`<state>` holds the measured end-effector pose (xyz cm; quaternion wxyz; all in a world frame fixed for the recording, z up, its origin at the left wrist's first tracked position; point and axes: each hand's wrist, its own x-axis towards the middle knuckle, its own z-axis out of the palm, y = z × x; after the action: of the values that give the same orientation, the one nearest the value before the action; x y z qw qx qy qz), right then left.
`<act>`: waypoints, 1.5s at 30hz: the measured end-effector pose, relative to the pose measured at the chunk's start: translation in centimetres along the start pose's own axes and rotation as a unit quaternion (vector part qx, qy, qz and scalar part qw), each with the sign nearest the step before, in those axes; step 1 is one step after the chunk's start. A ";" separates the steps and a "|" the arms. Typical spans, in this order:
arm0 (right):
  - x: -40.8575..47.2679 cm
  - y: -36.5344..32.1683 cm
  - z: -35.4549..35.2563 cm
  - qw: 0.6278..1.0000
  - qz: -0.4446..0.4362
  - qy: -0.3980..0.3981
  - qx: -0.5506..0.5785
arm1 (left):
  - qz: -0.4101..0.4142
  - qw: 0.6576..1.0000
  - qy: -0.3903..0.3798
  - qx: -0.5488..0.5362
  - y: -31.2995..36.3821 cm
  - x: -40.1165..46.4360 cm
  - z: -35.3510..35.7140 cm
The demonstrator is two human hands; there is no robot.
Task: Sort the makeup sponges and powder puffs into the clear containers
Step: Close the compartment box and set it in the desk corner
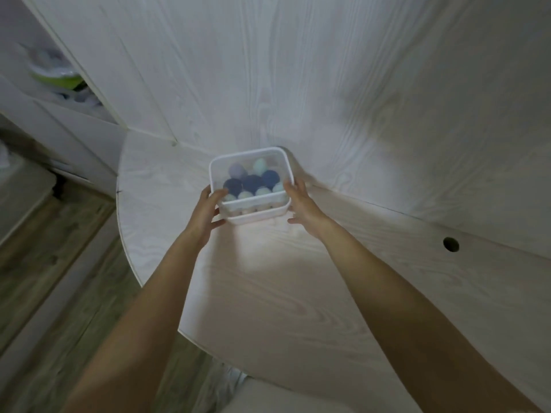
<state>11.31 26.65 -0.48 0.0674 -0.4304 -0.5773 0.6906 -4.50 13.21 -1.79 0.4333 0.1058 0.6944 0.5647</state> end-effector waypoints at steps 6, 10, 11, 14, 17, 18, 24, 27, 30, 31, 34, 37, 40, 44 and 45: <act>-3.1 3.7 -2.2 0.992 -0.030 0.074 0.097 | 0.040 0.999 -0.012 -0.008 -1.0 -3.4 2.8; -9.3 7.9 -6.5 0.974 -0.050 0.162 0.151 | 0.050 0.995 -0.078 0.029 -2.3 -6.3 8.1; -11.2 9.1 -8.0 0.966 -0.048 0.191 0.168 | 0.050 0.993 -0.097 0.044 -2.9 -7.1 10.2; -15.7 12.2 -12.3 0.943 -0.039 0.260 0.205 | 0.041 0.987 -0.140 0.065 -4.6 -9.5 16.4; -20.4 15.2 -17.1 0.898 -0.048 0.352 0.259 | 0.029 0.973 -0.210 0.087 -6.5 -12.3 23.3; -21.9 16.3 -18.7 0.882 -0.052 0.380 0.275 | 0.027 0.968 -0.232 0.095 -7.1 -13.2 25.6; -28.6 20.9 -27.8 0.825 -0.041 0.471 0.309 | 0.006 0.945 -0.304 0.122 -10.3 -17.4 37.8; -30.1 22.1 -31.8 0.808 -0.036 0.493 0.321 | -0.012 0.941 -0.317 0.115 -11.3 -18.6 42.2; -30.5 23.0 -35.2 0.791 -0.029 0.500 0.351 | -0.031 0.945 -0.302 0.121 -12.1 -19.4 46.0; -30.6 23.1 -36.2 0.790 -0.032 0.496 0.358 | -0.040 0.946 -0.298 0.121 -12.3 -19.7 47.1; -30.8 23.4 -38.3 0.802 -0.053 0.479 0.353 | -0.063 0.942 -0.308 0.114 -12.6 -20.2 50.1; -30.9 22.8 -39.8 0.809 -0.081 0.446 0.373 | -0.071 0.943 -0.313 0.088 -12.8 -19.8 52.6; -30.3 23.2 -41.6 0.823 -0.063 0.418 0.379 | -0.077 0.950 -0.295 0.063 -12.7 -19.2 54.7; -29.2 23.1 -43.3 0.820 -0.099 0.392 0.405 | -0.067 0.954 -0.289 0.048 -12.7 -18.9 56.1; -29.0 22.9 -43.8 0.813 -0.108 0.395 0.413 | -0.067 0.955 -0.287 0.043 -12.6 -18.9 56.7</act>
<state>68.03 34.49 -3.48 0.5355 -0.5323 -0.2040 0.6231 52.09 36.10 -2.96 0.6464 0.2347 0.5700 0.4496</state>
